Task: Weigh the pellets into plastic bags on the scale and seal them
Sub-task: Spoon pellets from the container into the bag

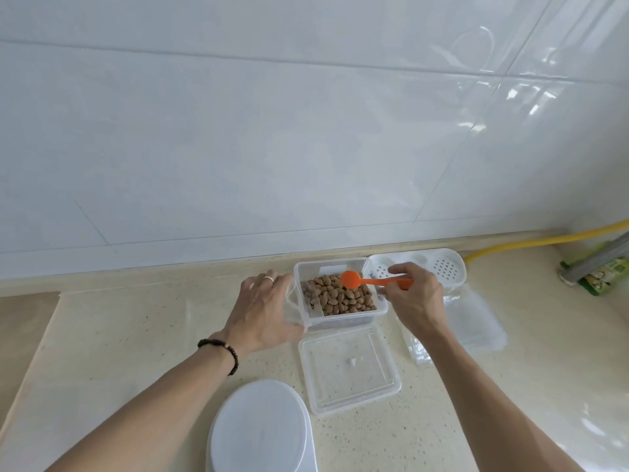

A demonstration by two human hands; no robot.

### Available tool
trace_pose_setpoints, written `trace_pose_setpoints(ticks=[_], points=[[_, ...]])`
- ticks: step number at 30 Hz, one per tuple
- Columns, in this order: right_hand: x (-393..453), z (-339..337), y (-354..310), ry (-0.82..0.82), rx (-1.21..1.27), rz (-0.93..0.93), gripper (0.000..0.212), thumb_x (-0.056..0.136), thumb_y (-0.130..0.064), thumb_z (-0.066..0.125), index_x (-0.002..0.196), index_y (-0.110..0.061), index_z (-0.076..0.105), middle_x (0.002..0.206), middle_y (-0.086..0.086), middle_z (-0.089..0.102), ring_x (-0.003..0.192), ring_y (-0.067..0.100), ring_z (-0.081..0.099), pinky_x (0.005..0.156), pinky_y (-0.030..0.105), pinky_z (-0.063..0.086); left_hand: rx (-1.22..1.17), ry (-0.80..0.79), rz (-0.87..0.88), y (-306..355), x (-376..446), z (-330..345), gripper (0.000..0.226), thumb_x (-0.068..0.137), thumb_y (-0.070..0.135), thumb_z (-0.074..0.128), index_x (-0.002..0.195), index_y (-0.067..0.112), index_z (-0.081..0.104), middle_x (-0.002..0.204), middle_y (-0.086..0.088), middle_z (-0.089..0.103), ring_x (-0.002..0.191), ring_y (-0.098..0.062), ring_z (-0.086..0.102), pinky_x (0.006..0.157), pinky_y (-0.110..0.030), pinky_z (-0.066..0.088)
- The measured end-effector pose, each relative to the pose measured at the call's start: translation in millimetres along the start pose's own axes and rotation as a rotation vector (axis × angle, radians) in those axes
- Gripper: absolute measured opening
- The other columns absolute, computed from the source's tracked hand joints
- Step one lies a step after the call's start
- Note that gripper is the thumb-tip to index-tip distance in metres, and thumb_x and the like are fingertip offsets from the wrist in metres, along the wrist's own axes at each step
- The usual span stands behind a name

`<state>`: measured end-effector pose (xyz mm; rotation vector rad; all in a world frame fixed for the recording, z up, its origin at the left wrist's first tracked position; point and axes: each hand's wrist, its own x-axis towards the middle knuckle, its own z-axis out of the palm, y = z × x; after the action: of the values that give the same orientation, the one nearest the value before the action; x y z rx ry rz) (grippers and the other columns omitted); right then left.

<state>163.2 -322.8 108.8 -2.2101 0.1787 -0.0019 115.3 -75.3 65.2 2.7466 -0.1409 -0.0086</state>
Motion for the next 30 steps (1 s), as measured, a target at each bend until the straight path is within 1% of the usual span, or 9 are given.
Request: trace_pose_setpoints(ticks=[2,5,9,11,13,15,18,22,30], points=[[0.6,-5.6,1.4,0.024,-0.039,-0.012,0.018,0.091,-0.001,0.055,0.101,-0.015,0.059,0.077,-0.001,0.069,0.067,0.012,0.073,0.063,0.032,0.059,0.004,-0.006,0.019,0.9,7.3,3.5,0.086,0.065,0.058,0.070,0.136,0.019,0.040,0.118,0.001,0.049,0.113,-0.021,0.047,0.108,-0.036,0.025],[1.3,-7.6,3.1,0.036,-0.128,-0.024,0.015,0.093,-0.003,0.052,0.100,-0.015,0.057,0.081,-0.003,0.061,0.062,0.017,0.071,0.057,0.030,0.055,0.010,-0.002,0.033,0.1,15.1,8.7,0.087,0.065,0.058,0.070,0.136,0.019,0.040,0.117,0.000,0.049,0.112,-0.021,0.047,0.108,-0.036,0.025],[-1.1,12.4,6.9,-0.085,-0.151,0.030,0.013,0.094,-0.003,0.050,0.099,-0.013,0.057,0.085,0.000,0.062,0.061,0.020,0.071,0.063,0.042,0.061,0.026,0.012,0.040,-4.6,18.8,14.4,0.086,0.065,0.059,0.070,0.135,0.019,0.042,0.116,0.000,0.049,0.111,-0.020,0.047,0.107,-0.036,0.026],[-3.5,26.7,10.5,-0.105,-0.055,0.106,0.014,0.095,-0.001,0.050,0.101,-0.010,0.058,0.086,0.003,0.064,0.058,0.018,0.071,0.062,0.041,0.061,0.047,0.019,0.042,-7.2,19.4,16.0,0.087,0.065,0.060,0.070,0.136,0.019,0.041,0.116,-0.001,0.050,0.111,-0.021,0.048,0.106,-0.037,0.026],[-5.6,36.7,13.9,-0.080,0.086,0.234,0.017,0.095,0.001,0.049,0.104,-0.009,0.059,0.086,0.009,0.066,0.058,0.018,0.070,0.058,0.033,0.060,0.062,0.022,0.037,-9.1,19.3,17.0,0.089,0.064,0.060,0.070,0.136,0.017,0.041,0.116,-0.002,0.050,0.112,-0.022,0.048,0.106,-0.038,0.027],[-7.0,40.8,19.3,-0.027,0.213,0.345,0.020,0.094,0.004,0.049,0.106,-0.009,0.059,0.089,0.014,0.068,0.058,0.018,0.070,0.054,0.025,0.056,0.074,0.019,0.030,-10.1,19.5,17.3,0.091,0.065,0.062,0.069,0.138,0.016,0.039,0.118,-0.002,0.050,0.114,-0.023,0.047,0.107,-0.039,0.028],[-7.9,37.8,26.6,0.056,0.358,0.442,0.023,0.091,0.007,0.048,0.106,-0.007,0.059,0.093,0.018,0.067,0.057,0.020,0.068,0.054,0.025,0.054,0.098,0.015,0.021,-9.5,20.7,17.3,0.095,0.065,0.064,0.067,0.140,0.017,0.036,0.120,-0.003,0.049,0.116,-0.022,0.047,0.107,-0.039,0.027],[-7.2,25.1,30.0,0.108,0.440,0.490,0.022,0.090,0.007,0.051,0.105,-0.006,0.059,0.091,0.017,0.070,0.053,0.018,0.066,0.054,0.026,0.054,0.110,0.019,0.005,-5.0,23.9,17.5,0.097,0.063,0.067,0.064,0.141,0.018,0.034,0.122,-0.003,0.049,0.117,-0.022,0.047,0.108,-0.040,0.028],[-7.0,-0.5,23.6,0.120,0.564,0.443,0.020,0.089,0.006,0.053,0.105,-0.005,0.059,0.088,0.018,0.071,0.053,0.019,0.063,0.056,0.029,0.052,0.096,0.013,-0.017,12.3,32.1,16.1,0.095,0.061,0.070,0.066,0.135,0.017,0.040,0.126,-0.006,0.048,0.120,-0.025,0.044,0.101,-0.042,0.032]])
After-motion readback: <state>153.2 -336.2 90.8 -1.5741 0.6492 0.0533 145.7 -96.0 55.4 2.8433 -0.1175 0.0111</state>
